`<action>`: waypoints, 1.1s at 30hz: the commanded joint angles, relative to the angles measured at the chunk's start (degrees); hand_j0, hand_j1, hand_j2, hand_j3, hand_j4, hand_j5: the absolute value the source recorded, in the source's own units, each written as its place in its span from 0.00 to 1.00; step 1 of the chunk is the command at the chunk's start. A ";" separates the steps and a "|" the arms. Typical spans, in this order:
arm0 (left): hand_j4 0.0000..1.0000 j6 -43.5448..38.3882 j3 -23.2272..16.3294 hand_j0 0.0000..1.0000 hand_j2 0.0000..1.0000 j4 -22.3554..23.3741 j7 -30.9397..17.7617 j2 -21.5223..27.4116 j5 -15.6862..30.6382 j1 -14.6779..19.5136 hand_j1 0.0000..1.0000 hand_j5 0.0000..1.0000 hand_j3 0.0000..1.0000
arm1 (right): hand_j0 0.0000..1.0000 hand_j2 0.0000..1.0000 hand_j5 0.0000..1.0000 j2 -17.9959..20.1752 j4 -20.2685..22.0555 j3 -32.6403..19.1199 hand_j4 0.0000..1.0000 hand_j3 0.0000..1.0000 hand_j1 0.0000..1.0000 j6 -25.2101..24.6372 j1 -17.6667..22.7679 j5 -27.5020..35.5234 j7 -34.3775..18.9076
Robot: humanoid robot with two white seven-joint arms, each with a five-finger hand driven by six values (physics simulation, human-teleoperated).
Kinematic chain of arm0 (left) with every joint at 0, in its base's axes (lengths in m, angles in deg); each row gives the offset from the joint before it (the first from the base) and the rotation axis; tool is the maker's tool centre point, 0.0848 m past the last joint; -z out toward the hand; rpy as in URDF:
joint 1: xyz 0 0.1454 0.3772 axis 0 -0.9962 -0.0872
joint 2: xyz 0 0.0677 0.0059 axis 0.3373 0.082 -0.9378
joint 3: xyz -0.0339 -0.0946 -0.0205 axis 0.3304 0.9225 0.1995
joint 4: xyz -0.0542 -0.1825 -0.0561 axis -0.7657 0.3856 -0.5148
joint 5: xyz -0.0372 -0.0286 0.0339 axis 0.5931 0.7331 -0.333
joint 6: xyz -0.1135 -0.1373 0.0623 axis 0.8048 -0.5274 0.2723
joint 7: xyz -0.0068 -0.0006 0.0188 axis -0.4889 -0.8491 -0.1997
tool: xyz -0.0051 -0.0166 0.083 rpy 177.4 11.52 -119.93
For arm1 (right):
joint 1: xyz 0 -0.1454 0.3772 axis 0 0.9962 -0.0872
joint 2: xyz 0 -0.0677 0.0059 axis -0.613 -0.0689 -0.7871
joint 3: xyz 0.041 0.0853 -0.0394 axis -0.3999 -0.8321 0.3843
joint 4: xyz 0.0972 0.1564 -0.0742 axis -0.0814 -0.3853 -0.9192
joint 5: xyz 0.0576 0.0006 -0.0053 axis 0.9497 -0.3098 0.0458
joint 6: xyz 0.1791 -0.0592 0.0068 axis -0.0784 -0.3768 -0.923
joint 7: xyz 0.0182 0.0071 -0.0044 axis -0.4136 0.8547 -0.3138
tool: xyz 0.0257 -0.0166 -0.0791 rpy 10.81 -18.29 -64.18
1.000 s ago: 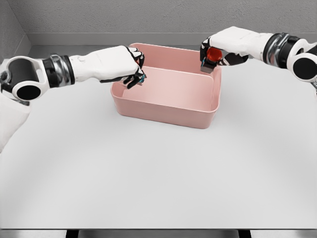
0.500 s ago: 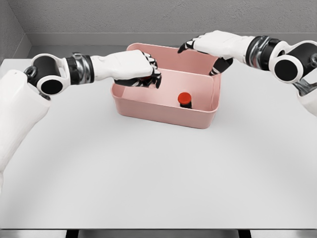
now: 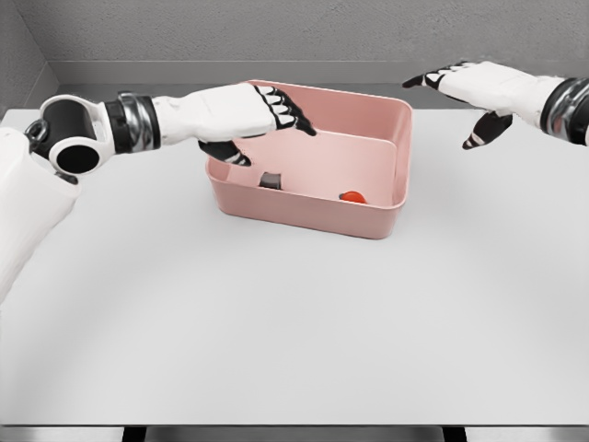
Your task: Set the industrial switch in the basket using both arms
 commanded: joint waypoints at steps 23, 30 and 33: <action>1.00 -0.18 8.56 1.00 1.00 -3.47 0.04 26.49 24.83 -19.07 1.00 1.00 1.00 | 1.00 1.00 1.00 4.76 3.86 -17.22 1.00 1.00 1.00 18.89 18.81 0.29 0.05; 1.00 -0.18 8.48 1.00 1.00 -3.47 0.04 26.49 24.83 -19.16 1.00 1.00 1.00 | 1.00 1.00 1.00 4.85 3.86 -17.30 1.00 1.00 1.00 18.80 18.99 0.20 0.05; 1.00 -0.18 8.48 1.00 1.00 -3.47 0.04 26.49 24.83 -19.16 1.00 1.00 1.00 | 1.00 1.00 1.00 4.76 3.95 -17.30 1.00 1.00 1.00 18.89 18.99 0.20 0.05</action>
